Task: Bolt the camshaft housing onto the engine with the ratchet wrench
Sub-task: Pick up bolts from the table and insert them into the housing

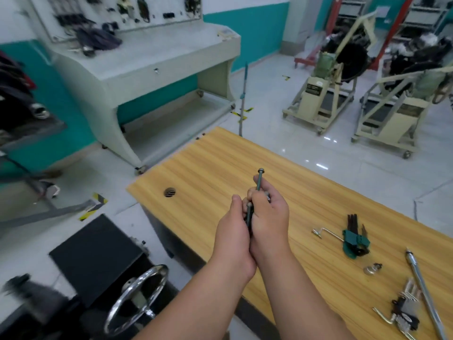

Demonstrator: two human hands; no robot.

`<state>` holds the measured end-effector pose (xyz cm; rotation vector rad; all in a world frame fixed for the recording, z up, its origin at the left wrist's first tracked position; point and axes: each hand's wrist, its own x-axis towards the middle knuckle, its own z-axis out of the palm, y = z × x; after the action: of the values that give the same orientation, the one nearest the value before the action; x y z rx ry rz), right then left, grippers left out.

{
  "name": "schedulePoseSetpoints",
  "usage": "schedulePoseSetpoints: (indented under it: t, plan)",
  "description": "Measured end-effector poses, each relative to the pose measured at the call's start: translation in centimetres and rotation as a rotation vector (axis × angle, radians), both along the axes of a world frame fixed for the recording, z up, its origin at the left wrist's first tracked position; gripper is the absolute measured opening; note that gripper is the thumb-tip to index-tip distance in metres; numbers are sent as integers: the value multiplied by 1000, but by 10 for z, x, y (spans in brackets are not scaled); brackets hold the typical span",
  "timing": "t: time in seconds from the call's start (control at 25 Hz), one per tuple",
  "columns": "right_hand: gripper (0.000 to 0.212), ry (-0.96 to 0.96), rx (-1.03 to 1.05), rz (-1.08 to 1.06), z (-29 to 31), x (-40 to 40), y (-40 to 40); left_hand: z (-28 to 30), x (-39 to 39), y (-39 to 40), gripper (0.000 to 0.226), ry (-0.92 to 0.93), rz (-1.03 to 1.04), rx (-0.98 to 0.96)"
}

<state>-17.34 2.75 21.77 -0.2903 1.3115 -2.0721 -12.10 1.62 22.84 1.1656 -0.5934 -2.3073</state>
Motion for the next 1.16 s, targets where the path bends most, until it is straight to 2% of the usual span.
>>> schedulePoseSetpoints:
  t: [0.12,0.24,0.48,0.68,0.76,0.88,1.16]
  plan:
    - [25,-138,-160,169,33,55,-24,31,56,-19,46,68,158,-24]
    - [30,-182,-223,299,61,116,-42,52,115,-31,44,138,306,-38]
    - [33,-42,-177,473,90,233,-59,78,230,-34,31,311,520,14]
    - [29,-45,-202,588,92,321,-61,86,315,-31,42,422,664,-3]
    - [29,-36,-228,643,91,351,-58,86,345,-27,36,452,718,3]
    - [15,55,-245,738,89,393,-49,81,386,-15,29,478,769,18]
    - [21,140,-183,930,79,465,-29,73,468,11,28,553,932,26]
